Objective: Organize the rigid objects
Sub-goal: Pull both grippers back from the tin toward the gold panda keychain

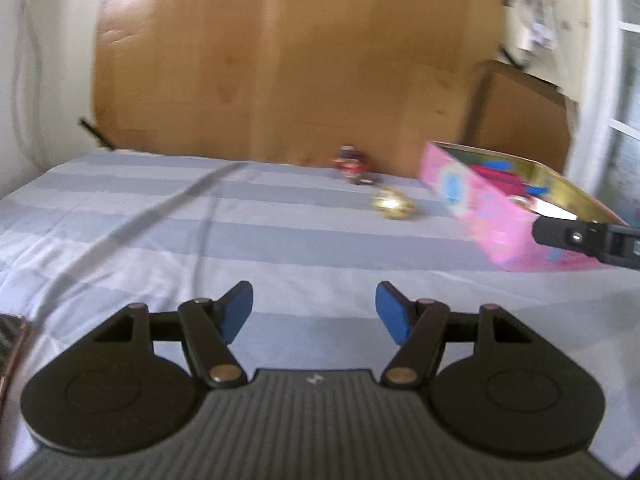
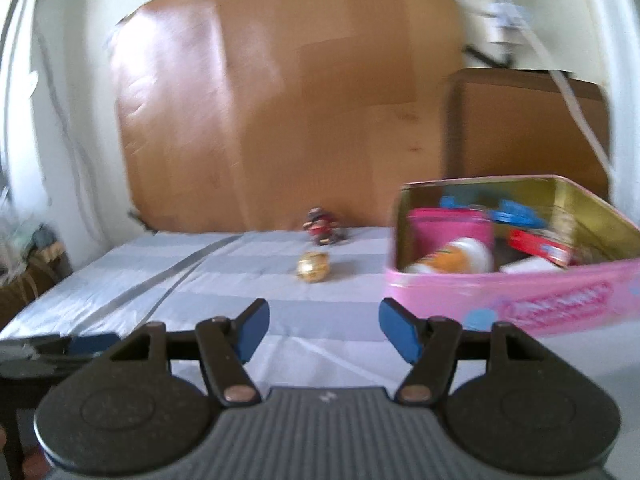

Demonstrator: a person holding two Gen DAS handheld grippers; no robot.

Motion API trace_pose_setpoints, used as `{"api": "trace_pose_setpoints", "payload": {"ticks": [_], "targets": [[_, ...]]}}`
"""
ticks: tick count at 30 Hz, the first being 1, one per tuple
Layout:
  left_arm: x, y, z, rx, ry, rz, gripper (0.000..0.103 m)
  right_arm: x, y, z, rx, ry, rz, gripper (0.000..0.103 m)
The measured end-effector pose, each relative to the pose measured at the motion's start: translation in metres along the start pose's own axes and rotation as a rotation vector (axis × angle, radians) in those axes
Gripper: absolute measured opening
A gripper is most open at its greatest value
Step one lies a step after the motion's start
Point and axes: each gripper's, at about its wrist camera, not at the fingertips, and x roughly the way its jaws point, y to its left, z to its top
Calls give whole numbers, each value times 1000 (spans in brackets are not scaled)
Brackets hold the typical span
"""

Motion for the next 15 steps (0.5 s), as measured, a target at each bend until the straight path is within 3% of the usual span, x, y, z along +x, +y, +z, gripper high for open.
{"api": "trace_pose_setpoints", "payload": {"ticks": [4,9,15], "targets": [[14,17,2,-49,10,17,70,35,20,7,-93,39,46,62],[27,21,-1,-75,30,13,69,88,43,16,-204,80,42,62],[30,33,-3,-156,39,-9,68,164,43,39,-217,118,-39,64]]}}
